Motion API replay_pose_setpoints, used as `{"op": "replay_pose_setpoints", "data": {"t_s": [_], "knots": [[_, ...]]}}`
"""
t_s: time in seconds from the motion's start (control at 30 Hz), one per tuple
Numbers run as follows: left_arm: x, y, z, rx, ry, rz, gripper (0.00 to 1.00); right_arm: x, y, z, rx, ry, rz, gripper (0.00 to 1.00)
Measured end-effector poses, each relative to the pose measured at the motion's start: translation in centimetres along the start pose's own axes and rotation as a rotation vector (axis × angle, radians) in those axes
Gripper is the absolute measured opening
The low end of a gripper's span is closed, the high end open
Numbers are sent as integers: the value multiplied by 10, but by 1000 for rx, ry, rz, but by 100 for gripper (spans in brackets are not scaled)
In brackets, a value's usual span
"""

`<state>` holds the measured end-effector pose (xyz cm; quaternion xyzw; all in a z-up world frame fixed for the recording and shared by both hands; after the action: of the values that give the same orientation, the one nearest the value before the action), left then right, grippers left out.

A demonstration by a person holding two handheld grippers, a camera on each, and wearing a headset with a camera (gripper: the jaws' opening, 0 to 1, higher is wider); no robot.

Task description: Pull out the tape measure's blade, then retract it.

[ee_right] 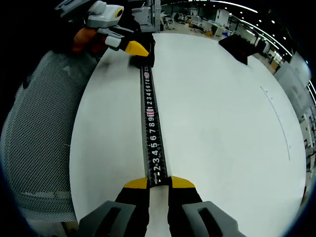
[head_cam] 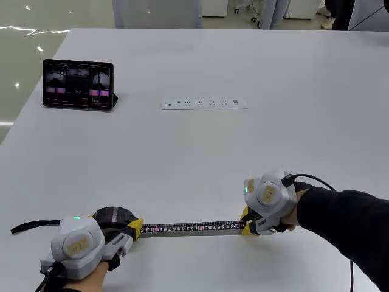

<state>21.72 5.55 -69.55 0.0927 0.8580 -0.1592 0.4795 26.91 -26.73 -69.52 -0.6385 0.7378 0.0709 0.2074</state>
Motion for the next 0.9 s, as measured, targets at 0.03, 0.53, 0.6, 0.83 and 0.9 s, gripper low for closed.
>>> {"op": "replay_pose_setpoints", "data": {"t_s": [0.03, 0.53, 0.6, 0.83, 0.9], "knots": [[0, 0, 0, 1, -2, 0, 60, 0, 0, 1, -4, 2, 50, 10], [0, 0, -1, 2, -7, 3, 60, -2, 1, 2, 0, 9, 31, 10], [0, 0, -1, 2, -8, 3, 60, -4, 1, 2, 0, 19, 30, 10], [0, 0, 0, 3, -9, 2, 60, -6, 2, 3, 5, 22, 45, 10], [0, 1, 0, 3, -9, 2, 60, -7, 2, 3, 4, 26, 39, 10]]}}
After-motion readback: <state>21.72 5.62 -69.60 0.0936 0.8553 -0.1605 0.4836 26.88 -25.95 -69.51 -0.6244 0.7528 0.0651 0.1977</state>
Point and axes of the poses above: the centre of the closed fingertips' face, and the gripper's own axes: z roughly forward along the fingers, y roughly to its left, x roughly out of its underside, the point moved 9 cm from there along -z, roughly backward along the fingers, and after that the axes turned 11 degrees about x, right-handed, at the moved point
